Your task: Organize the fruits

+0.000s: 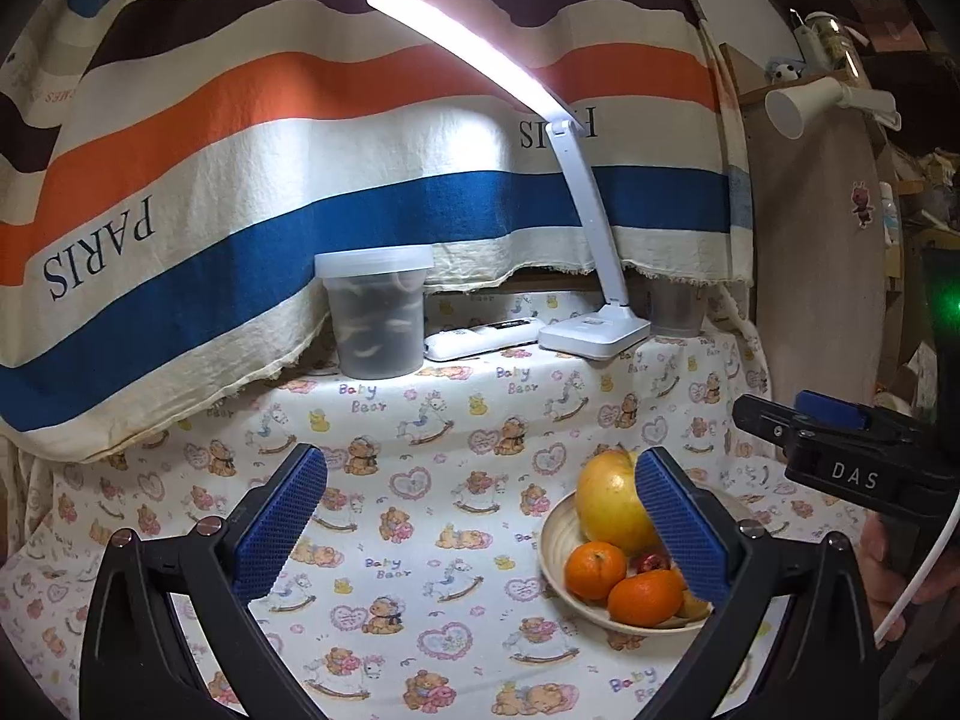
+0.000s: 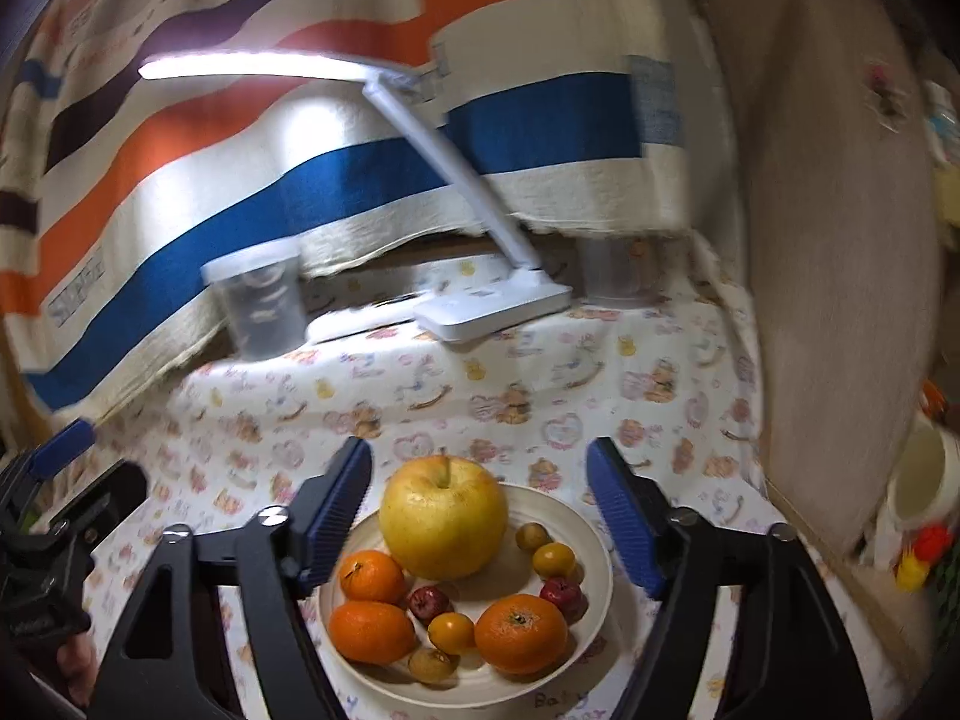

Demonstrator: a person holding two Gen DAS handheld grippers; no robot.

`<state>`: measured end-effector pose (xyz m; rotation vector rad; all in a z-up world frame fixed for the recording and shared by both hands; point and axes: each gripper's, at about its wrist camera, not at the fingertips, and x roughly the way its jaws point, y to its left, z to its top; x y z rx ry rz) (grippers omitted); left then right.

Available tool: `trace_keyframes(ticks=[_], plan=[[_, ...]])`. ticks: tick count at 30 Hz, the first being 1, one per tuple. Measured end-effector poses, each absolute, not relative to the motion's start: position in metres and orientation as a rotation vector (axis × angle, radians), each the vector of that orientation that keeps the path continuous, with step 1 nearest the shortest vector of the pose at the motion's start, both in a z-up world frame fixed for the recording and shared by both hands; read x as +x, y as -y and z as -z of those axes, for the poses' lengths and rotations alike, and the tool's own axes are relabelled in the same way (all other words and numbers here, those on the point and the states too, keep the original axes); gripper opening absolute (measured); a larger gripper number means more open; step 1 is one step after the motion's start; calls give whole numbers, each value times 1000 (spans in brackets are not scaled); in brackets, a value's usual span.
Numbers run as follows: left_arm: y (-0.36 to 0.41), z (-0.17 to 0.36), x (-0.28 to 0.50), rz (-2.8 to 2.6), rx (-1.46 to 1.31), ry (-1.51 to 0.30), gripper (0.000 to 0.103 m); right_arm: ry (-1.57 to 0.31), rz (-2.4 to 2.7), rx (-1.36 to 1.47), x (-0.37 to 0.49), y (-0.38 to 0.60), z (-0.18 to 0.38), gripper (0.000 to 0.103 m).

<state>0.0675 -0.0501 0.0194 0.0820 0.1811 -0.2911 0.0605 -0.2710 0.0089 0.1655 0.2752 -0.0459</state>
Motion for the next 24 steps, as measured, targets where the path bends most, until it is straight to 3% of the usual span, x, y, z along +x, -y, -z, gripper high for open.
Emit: trace_keyframes(ticks=[2,4,8,9,24], plan=[[46,-10,67,271,76,-181,102,-280,34,149,63,266,-4,77],[40,2,70,259,57,-192,102,-273,32,123,64,260,0,88],[36,10,78,252,57,-207,102,-250,23,84,65,251,9,95],[35,11,79,247,51,-210,102,-255,14,74,66,249,11,103],[31,19,93,188,36,-275,102,-261,71,5,71,237,21,102]])
